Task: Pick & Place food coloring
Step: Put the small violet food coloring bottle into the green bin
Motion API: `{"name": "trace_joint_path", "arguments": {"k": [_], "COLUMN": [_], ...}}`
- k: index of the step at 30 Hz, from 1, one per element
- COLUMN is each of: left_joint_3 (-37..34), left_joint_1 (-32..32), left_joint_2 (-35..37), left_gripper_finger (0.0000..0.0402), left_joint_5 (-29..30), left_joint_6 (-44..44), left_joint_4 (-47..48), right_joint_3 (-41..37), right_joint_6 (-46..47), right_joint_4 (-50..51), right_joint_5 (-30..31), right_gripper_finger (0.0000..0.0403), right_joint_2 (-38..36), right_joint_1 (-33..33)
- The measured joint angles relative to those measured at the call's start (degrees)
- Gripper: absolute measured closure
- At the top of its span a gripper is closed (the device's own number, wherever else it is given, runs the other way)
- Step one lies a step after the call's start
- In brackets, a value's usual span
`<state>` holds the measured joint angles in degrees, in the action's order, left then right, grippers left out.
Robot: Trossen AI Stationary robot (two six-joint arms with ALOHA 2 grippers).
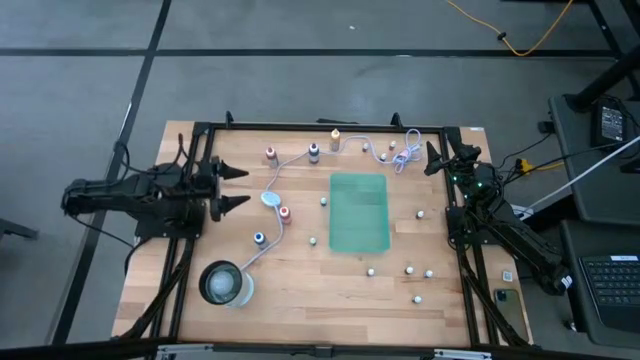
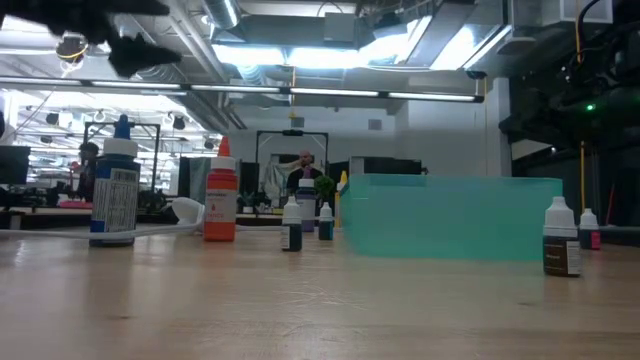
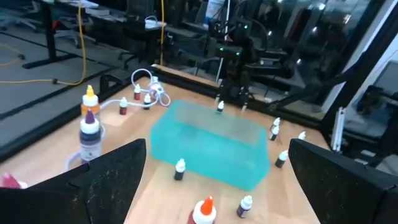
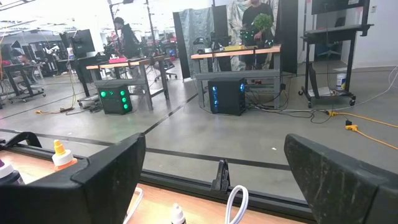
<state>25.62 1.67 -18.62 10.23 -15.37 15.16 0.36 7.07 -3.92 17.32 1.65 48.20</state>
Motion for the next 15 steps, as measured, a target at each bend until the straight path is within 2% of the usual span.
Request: {"name": "trace_joint_path", "arguments": {"k": [10,15], "left_joint_3": [17.90,27.51], "left_joint_1": [0.00,0.00], "left_joint_2": [-19.55,-29.24], "left_gripper_finger": [0.0013,0.0013], "left_joint_5": [0.92,3.48], "left_joint_6": [3.10,3.62], "left_joint_4": [3.62,6.80], "right_joint_3": [0.00,0.00], "right_joint_6": [0.00,-0.02], "right_joint_4": [0.00,0.00], "right_joint_5": [-0.01,0.00], "right_gripper_finger": [0.0019,0.0019], "right_joint_2": [0.00,0.00], "right_joint_1": [0.01,-0.01]}}
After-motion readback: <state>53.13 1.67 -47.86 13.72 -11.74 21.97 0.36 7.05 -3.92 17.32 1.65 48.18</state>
